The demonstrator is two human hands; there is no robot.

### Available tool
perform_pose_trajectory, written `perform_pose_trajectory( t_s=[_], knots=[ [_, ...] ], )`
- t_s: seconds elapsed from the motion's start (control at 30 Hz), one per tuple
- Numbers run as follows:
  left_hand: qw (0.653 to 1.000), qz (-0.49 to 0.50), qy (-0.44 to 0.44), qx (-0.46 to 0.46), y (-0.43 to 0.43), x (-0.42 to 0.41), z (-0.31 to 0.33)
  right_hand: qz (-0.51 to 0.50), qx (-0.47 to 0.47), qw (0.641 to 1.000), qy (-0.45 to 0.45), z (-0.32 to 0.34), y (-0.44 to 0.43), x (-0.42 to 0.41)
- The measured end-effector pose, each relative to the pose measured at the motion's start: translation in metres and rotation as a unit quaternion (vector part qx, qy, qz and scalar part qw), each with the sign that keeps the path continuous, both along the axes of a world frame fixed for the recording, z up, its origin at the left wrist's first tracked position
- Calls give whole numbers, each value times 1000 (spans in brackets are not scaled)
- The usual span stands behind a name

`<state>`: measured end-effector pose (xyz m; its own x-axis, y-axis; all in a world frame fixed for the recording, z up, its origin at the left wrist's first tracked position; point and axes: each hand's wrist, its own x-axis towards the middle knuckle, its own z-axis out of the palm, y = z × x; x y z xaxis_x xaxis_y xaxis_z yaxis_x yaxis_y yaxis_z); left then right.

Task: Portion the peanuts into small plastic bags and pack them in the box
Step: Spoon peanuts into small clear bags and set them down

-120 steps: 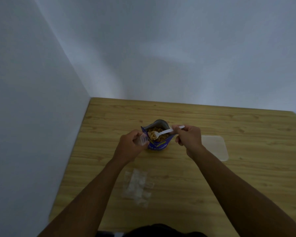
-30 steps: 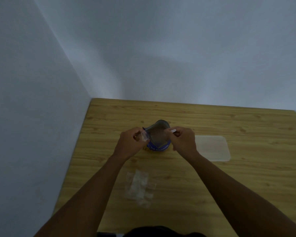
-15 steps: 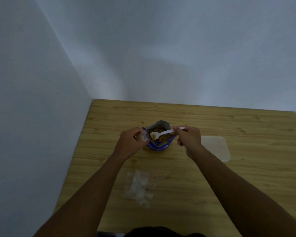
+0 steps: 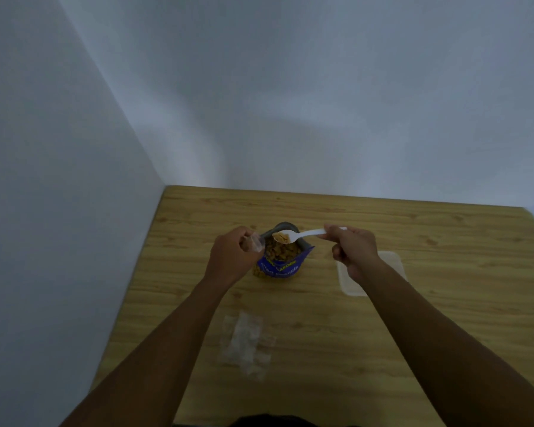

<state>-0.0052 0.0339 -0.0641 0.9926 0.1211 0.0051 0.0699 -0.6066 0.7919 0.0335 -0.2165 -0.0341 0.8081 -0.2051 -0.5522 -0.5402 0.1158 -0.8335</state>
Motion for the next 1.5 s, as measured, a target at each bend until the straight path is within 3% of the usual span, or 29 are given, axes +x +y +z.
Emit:
perform_pose_trajectory(
  t_s=[0.23,0.37,0.6,0.7,0.87,1.03,1.17,1.27,1.37,1.43,1.5],
  knots=[
    [1000,17,3,25,-15,10,10,64,-24,993,-99,48,3,11],
    [1000,10,-1,23,-26,14,17,126,-102,972,-168,65,17,9],
    [1000,26,2,11,-39,14,23,281,-239,869,-328,86,41,-1],
    [999,49,-5,-4,-38,9,24,317,-255,833,-375,96,36,1],
    [997,73,13,-32,-31,1,19,235,-223,869,-374,81,20,9],
    [992,43,98,-67,-26,-10,18,186,-278,913,-234,16,21,-7],
    [978,14,125,-164,-29,-26,20,138,-331,915,-187,-15,19,-24],
    [960,28,113,-253,-36,-35,18,63,-343,902,-253,-1,19,-40],
    [969,30,81,-233,-49,-43,20,156,-272,886,-342,12,26,-61],
    [967,31,58,-246,-60,-49,22,237,-243,885,-317,12,34,-75],
    [954,33,54,-294,-69,-54,23,246,-244,889,-300,10,38,-83]
  ],
)
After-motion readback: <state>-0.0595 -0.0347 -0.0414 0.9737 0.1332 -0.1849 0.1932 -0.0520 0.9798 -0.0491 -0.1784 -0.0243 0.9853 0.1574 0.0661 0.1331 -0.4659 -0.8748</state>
